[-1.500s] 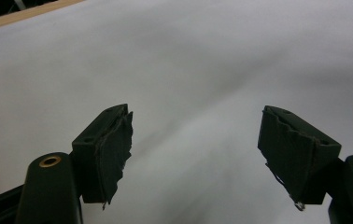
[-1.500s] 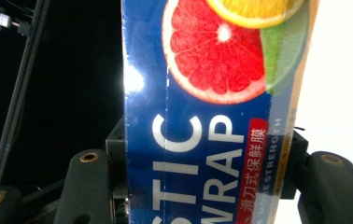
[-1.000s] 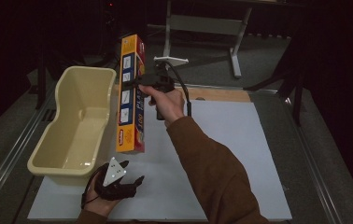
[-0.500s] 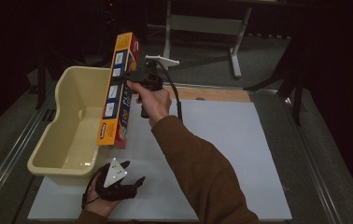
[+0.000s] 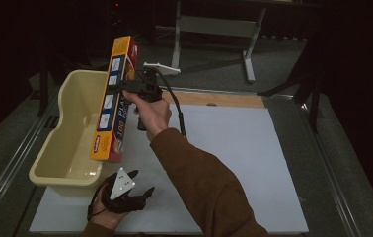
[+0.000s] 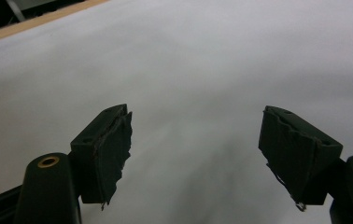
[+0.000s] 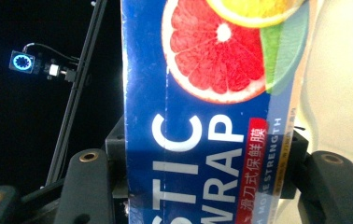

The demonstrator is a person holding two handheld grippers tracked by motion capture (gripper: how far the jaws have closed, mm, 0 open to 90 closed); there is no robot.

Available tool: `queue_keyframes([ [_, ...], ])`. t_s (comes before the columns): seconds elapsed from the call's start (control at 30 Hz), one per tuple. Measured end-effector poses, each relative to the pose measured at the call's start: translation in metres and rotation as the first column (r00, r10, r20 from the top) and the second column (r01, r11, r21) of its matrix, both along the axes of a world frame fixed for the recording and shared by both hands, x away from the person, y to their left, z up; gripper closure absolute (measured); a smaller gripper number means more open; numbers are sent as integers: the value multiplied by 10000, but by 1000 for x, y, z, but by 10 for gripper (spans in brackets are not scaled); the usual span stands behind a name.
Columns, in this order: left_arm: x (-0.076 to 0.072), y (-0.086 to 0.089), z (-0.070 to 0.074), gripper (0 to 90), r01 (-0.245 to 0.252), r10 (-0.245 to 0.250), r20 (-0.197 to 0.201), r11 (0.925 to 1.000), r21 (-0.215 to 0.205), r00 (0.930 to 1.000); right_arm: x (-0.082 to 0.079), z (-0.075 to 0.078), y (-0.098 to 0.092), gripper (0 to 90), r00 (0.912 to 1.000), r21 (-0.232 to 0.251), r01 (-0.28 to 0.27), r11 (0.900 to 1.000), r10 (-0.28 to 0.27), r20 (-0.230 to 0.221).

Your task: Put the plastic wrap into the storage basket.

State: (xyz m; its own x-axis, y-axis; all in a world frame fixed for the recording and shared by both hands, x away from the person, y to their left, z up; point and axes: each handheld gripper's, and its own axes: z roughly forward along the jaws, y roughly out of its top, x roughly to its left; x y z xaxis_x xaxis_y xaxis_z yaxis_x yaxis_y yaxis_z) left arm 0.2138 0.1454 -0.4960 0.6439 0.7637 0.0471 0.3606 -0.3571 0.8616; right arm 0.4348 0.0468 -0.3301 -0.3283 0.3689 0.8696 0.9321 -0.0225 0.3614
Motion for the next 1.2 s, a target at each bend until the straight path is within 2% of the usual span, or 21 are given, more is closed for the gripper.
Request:
queue_keyframes([
  [0.07,-1,-1,0,255,61,-62,87,10000,6,9999,-2,-1,1,411,10000,108,-18,9999,18,19],
  [0.2,-1,-4,0,255,151,-151,71,9999,6,9999,-9,-3,6,412,9997,-140,39,9999,-35,251],
  [0.27,-1,-4,0,255,255,-257,161,9996,106,9995,-11,-5,9,412,9997,9,75,10000,-75,230],
  [0.33,-2,-4,0,255,185,-184,111,9998,-33,9998,-12,-6,12,411,9996,56,151,9999,-152,233],
  [0.73,-1,-2,2,254,238,-236,231,9996,-118,9995,-7,-21,31,412,9997,222,34,9997,-29,-246],
  [0.83,-1,1,2,254,212,-207,221,9996,-196,9995,-7,-25,40,411,9996,297,140,9995,-133,-241],
  [0.97,-2,3,3,254,130,-122,244,9994,-332,9996,-8,-30,48,411,9988,322,191,9993,-176,-454],
  [1.13,-3,3,3,254,111,-102,302,9994,-315,9995,-8,-38,58,411,9981,311,41,9995,-22,-608],
  [1.2,-4,4,3,254,135,-124,345,9994,-311,9993,-7,-42,62,411,9979,158,106,9998,-96,-648],
])
